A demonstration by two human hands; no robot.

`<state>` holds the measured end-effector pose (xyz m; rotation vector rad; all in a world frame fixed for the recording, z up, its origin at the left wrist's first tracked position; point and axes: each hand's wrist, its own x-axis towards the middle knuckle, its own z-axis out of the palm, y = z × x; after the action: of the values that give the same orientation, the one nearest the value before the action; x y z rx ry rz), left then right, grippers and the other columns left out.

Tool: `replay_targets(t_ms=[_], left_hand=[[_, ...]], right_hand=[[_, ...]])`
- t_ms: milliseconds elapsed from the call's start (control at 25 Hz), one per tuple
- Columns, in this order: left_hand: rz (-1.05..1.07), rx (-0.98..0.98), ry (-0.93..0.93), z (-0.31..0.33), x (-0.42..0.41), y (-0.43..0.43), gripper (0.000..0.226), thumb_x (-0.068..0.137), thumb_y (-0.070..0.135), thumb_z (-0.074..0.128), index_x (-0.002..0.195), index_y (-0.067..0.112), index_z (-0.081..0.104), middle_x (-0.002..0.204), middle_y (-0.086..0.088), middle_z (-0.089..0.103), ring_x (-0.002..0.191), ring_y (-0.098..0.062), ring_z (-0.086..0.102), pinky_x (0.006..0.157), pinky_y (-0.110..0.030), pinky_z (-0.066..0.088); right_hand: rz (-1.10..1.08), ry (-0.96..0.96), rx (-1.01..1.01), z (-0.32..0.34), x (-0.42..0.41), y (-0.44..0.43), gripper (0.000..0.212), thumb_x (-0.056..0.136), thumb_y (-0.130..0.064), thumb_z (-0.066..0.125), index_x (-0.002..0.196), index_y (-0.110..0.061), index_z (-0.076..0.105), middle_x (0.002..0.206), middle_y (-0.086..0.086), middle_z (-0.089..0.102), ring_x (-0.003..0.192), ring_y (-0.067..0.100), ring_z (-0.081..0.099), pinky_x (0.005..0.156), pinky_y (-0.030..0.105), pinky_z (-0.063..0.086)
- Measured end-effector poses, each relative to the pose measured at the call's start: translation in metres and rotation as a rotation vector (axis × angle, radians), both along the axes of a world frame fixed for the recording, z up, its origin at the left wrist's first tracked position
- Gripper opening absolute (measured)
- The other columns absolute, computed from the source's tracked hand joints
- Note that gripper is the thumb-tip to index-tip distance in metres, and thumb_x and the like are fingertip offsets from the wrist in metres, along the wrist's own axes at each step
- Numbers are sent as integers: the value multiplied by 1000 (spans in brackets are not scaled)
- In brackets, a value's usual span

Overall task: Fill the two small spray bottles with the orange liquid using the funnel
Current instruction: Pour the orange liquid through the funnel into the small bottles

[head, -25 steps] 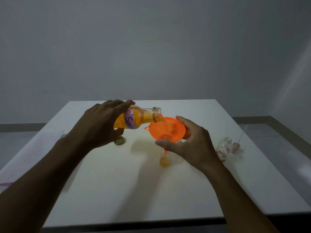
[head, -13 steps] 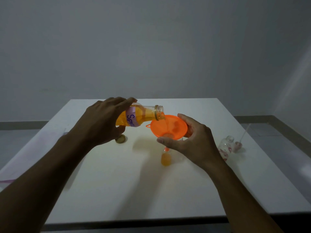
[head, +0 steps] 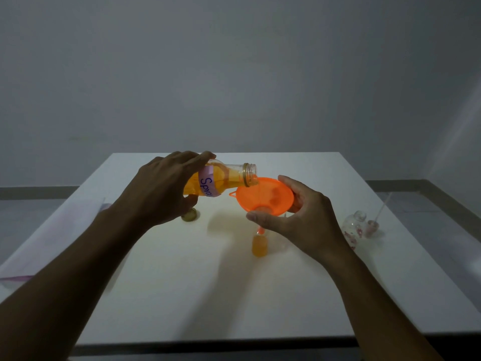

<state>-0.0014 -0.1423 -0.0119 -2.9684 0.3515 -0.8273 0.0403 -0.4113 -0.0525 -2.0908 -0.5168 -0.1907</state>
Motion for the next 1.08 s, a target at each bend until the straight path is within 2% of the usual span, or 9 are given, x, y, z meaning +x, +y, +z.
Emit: replay_targets(t_ms=[160, 400, 600, 840, 1080], left_hand=[[1, 5, 7, 0, 0, 0, 83, 66, 20, 81, 140, 21, 44, 126, -7, 62, 103, -32, 62, 78, -40, 52], [6, 0, 19, -1, 0, 1, 82, 67, 21, 80, 141, 21, 43, 127, -6, 61, 105, -31, 61, 79, -41, 53], [4, 13, 23, -1, -1, 2, 81, 67, 21, 79, 140, 22, 44, 126, -5, 62, 104, -30, 61, 77, -39, 52], [14, 12, 25, 0, -2, 2, 80, 68, 21, 79, 140, 21, 44, 127, -5, 62, 105, -30, 61, 79, -39, 52], [18, 17, 27, 2, -1, 1, 81, 67, 20, 79, 140, 22, 43, 127, -5, 61, 106, -29, 61, 79, -39, 51]], right_hand=[[0, 3, -5, 0, 0, 1, 113, 51, -74, 76, 148, -25, 45, 146, -4, 54, 122, 16, 59, 89, 25, 52], [-8, -1, -7, 0, 0, 0, 107, 56, -67, 81, 147, -24, 46, 145, -4, 55, 122, 18, 59, 91, 27, 53], [-3, 5, -13, 0, 0, 1, 112, 51, -74, 75, 147, -25, 45, 146, -4, 54, 122, 17, 59, 89, 26, 52], [-3, 9, -23, 0, 0, 2, 112, 51, -74, 73, 148, -25, 44, 146, -4, 54, 122, 17, 59, 87, 24, 50], [-6, 3, -29, 0, 1, 2, 111, 53, -72, 76, 148, -24, 45, 146, -3, 54, 123, 19, 59, 94, 34, 56]])
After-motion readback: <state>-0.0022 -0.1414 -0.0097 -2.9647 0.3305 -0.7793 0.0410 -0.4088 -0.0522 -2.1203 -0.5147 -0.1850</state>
